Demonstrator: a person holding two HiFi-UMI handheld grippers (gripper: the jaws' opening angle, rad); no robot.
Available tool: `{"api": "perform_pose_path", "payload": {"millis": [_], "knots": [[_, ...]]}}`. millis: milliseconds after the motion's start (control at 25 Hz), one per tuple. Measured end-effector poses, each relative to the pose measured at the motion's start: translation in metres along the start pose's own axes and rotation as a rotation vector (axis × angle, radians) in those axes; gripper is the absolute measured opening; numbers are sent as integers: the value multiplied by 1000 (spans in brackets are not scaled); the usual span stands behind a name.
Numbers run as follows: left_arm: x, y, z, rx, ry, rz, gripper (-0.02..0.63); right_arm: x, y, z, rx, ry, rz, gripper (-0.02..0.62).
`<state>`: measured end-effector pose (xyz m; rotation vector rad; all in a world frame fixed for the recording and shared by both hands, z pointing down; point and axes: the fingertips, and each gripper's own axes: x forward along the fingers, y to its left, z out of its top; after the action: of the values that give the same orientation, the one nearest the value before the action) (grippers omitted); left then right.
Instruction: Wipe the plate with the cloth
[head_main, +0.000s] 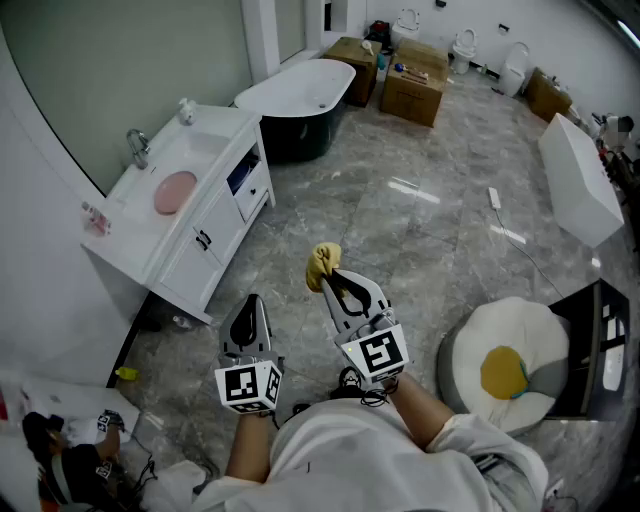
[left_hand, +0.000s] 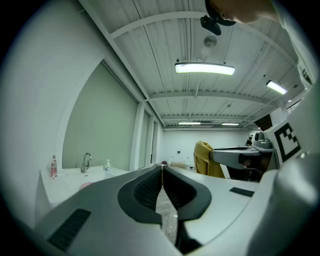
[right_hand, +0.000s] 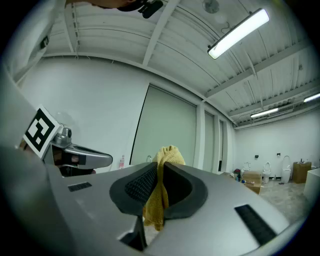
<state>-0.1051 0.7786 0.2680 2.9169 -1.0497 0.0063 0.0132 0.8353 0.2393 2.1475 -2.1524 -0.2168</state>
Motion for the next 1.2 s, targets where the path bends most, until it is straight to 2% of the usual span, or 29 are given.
{"api": "perform_pose_path", "payload": {"millis": [160,360,480,680,880,1080,1200], "knots": [[-1,7,-1,2,2,24,26,-3,-11,-1,40,63,-24,38],[10,4,-8,1,17,19,26,-1,-21,-14,56,69,-18,38],[18,-11,-13,0,29,-9,26,-2,-23,-22,59,48,22,38],[33,-48,-16,21,30,-59,26,-11,-39,-32,61,71,36,38],[54,-77,-31,23,83,-51,28,-19,-69,-47,46,52,68,38],[68,-99,-58,-2,132,-24,29,-27,-96,-73,107,66,80,38],[69,-101,-61,10,165,10,57,-23,-103,-87,141,97,101,38]]}}
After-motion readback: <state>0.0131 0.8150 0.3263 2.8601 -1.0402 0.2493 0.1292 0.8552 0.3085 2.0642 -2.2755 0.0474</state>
